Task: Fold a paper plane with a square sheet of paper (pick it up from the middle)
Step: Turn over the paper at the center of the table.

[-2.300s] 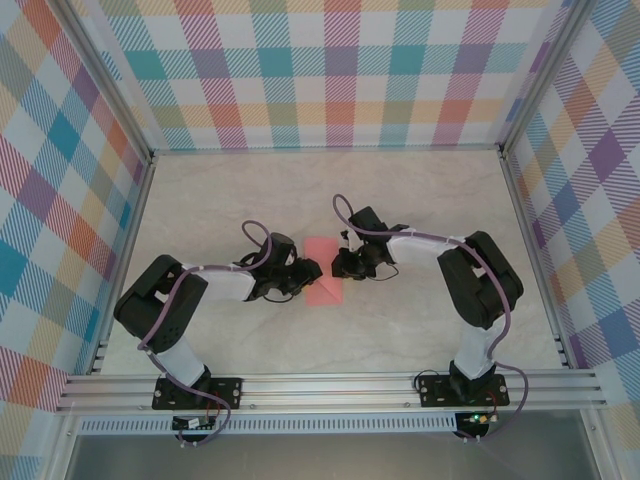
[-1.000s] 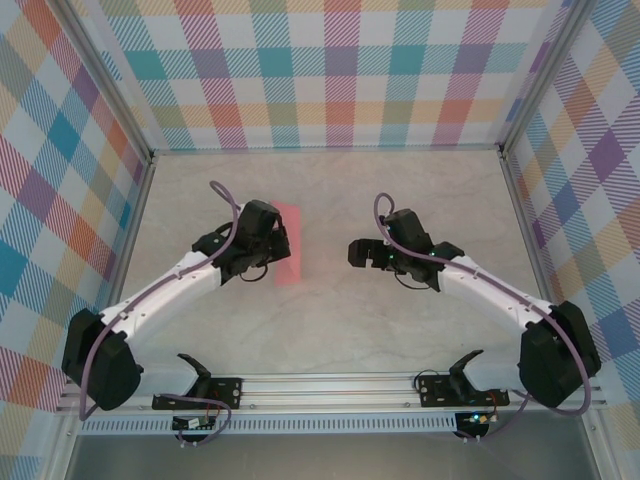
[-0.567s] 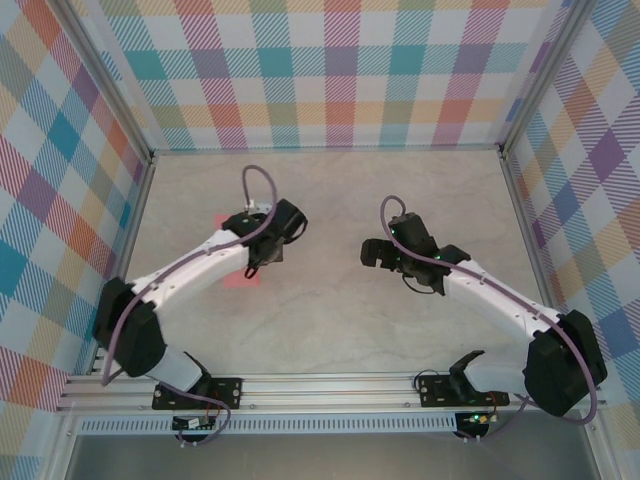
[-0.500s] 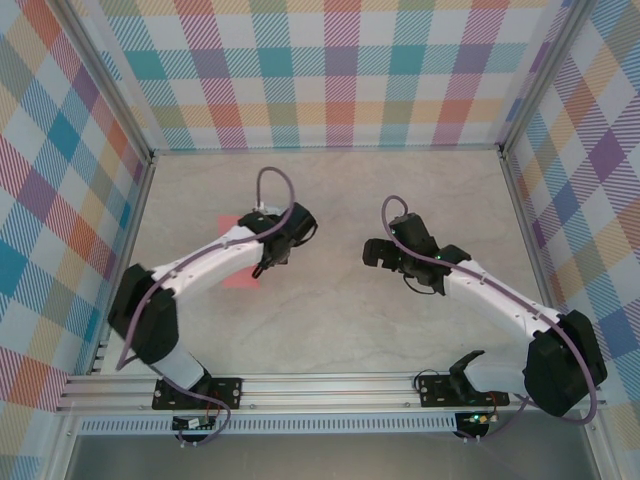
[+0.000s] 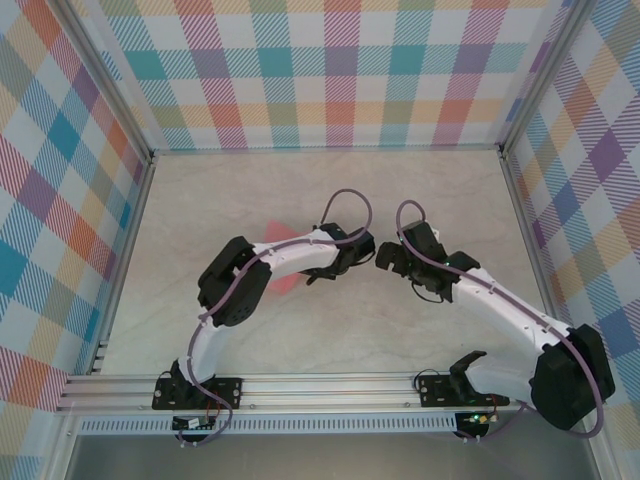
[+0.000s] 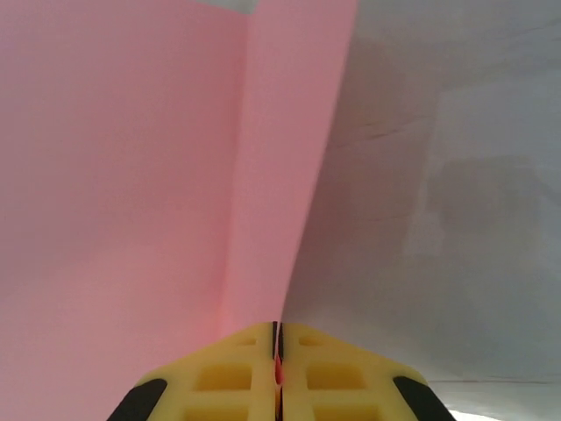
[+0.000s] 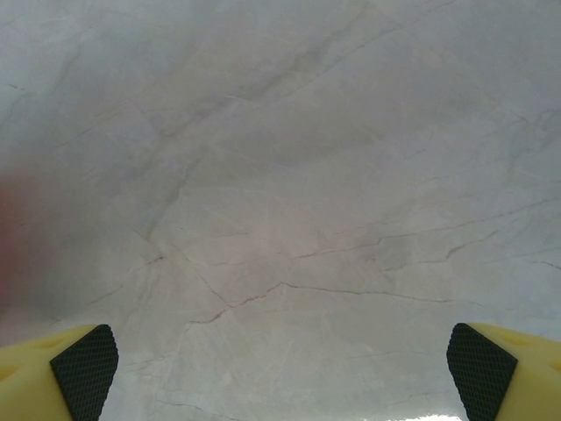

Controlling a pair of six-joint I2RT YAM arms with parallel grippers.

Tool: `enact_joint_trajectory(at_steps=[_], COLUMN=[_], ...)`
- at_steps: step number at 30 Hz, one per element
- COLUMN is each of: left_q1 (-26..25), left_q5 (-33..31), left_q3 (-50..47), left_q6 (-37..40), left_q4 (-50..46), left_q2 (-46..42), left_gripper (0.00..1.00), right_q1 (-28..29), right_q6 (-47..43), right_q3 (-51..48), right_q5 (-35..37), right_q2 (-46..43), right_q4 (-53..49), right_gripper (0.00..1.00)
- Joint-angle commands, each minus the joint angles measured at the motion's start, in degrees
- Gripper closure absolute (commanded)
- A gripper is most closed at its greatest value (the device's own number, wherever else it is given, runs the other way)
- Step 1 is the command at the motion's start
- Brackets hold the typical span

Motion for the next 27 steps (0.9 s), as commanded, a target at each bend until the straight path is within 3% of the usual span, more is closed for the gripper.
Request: enact_joint_trajectory(at_steps=[1, 9, 14, 20, 27], left_q1=[-1.04, -1.09, -1.08, 0.98, 7.78], left_q5=[3.35, 13.52, 21.42, 25.37, 30.57], left_q3=[3.05, 3.18, 0.92, -5.70, -19.77], left_q6=[-1.89, 1.33, 3.62, 4.45, 1.98], left_q4=[0.20, 6.73, 12.23, 17.04, 24.25], left_q2=[2.24, -2.07, -10.87, -22.22, -33.60], left_gripper=[0.90, 0.74, 0.62, 0.52, 0.42], right_q1=[-0.55, -2.31, -2.61, -2.66, -2.53], right_q6=[3.71, 10.23, 7.03, 2.82, 1.87], right_q3=[-1.71, -5.98, -5.22, -3.42, -2.93], right_q5=[2.48, 5.24, 0.07, -12.93, -34.36], right_q2=[-2.95, -10.33, -9.17, -2.77, 6.93], right_q4=[-2.18, -4.73, -2.82, 2.88, 13.64], right_gripper=[0.00, 0.00, 0.00, 0.00, 0.01])
